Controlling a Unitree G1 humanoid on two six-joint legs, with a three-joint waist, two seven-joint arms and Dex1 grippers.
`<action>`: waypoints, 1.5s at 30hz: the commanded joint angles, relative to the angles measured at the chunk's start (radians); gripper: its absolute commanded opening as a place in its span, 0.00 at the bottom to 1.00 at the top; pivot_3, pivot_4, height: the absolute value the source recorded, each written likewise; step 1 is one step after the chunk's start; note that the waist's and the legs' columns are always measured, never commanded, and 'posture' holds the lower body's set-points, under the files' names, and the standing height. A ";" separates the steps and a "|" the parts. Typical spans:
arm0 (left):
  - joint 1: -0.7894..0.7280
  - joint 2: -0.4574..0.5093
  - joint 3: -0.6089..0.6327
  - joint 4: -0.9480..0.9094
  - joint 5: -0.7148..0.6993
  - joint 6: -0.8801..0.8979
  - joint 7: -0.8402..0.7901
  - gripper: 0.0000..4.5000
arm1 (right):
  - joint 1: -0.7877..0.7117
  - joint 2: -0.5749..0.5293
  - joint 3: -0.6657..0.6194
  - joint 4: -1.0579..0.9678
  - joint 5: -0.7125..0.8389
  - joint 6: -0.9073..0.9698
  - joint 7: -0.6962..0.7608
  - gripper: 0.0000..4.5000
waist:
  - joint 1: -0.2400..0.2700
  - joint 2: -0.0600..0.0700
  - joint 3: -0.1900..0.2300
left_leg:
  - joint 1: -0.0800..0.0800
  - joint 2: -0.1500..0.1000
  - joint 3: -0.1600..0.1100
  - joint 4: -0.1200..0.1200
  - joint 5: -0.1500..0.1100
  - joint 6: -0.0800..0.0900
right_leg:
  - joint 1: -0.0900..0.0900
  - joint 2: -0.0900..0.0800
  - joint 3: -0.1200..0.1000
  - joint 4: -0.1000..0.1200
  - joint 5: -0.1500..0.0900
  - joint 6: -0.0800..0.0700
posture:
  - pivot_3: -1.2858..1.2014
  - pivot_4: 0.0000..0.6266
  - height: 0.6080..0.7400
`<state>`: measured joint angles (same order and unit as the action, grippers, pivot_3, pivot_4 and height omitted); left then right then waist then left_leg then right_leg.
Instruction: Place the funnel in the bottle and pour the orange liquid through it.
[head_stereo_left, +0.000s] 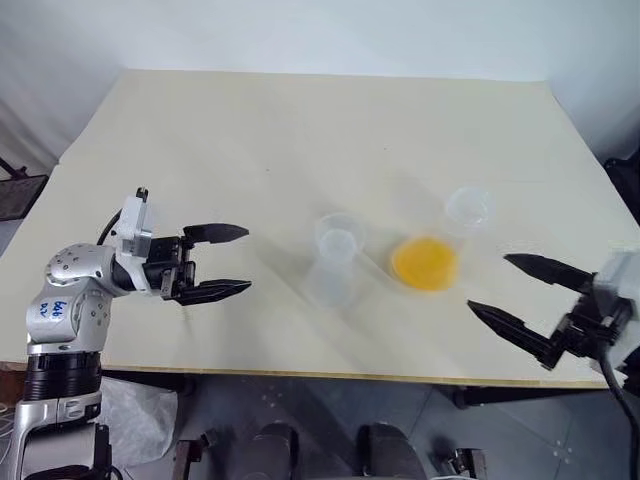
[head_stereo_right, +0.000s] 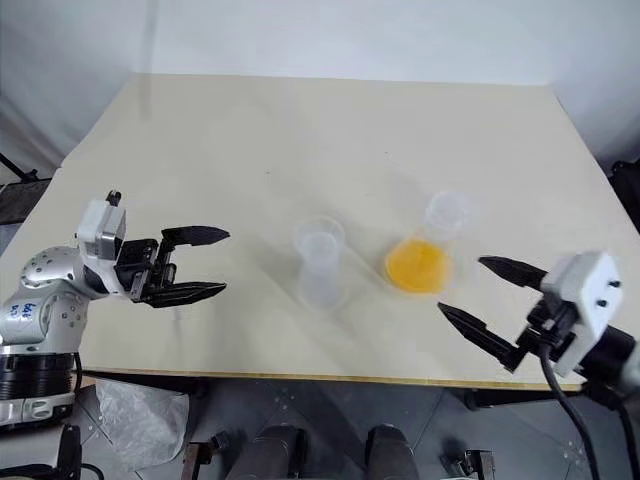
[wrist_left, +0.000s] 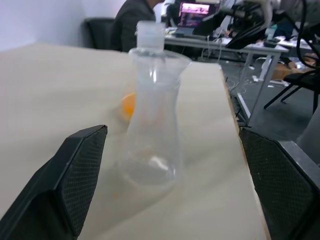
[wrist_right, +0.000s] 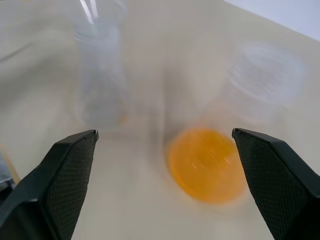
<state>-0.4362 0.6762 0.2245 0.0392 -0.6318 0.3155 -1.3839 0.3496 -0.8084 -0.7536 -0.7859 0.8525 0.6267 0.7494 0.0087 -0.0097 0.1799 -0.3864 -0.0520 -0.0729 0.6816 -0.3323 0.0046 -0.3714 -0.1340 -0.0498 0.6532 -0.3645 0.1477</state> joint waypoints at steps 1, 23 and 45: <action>0.000 -0.004 0.018 -0.046 -0.037 -0.008 0.013 1.00 | 0.061 0.035 -0.097 -0.046 0.029 -0.002 -0.023 1.00 | 0.000 0.000 0.000 | 0.000 0.000 0.000 0.000 0.000 0.000 | 0.000 0.000 0.000 0.000 0.000 0.000 | 0.52 0.24 1.00; -0.126 -0.036 -0.039 -0.019 -0.027 -0.013 0.053 1.00 | -0.244 0.055 0.266 0.122 -0.115 -0.043 -0.227 1.00 | -0.009 0.002 -0.001 | 0.002 0.000 0.001 0.000 0.000 0.000 | 0.001 0.001 0.001 0.000 0.000 0.000 | 0.52 0.24 1.00; -0.164 0.001 -0.030 -0.051 -0.064 0.056 0.060 1.00 | -0.563 0.155 0.474 0.401 -0.291 -0.153 -0.203 1.00 | -0.014 0.002 -0.001 | 0.001 0.000 0.001 0.000 0.000 0.000 | -0.001 0.001 0.001 0.001 0.000 0.000 | 0.52 0.24 1.00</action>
<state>-0.6023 0.6688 0.1791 0.0267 -0.6729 0.3704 -1.3236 -0.1976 -0.6560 -0.2749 -0.3880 0.5686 0.5018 0.5358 -0.0050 -0.0074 0.1785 -0.3855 -0.0519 -0.0720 0.6812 -0.3321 0.0045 -0.3729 -0.1333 -0.0487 0.6539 -0.3645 0.1477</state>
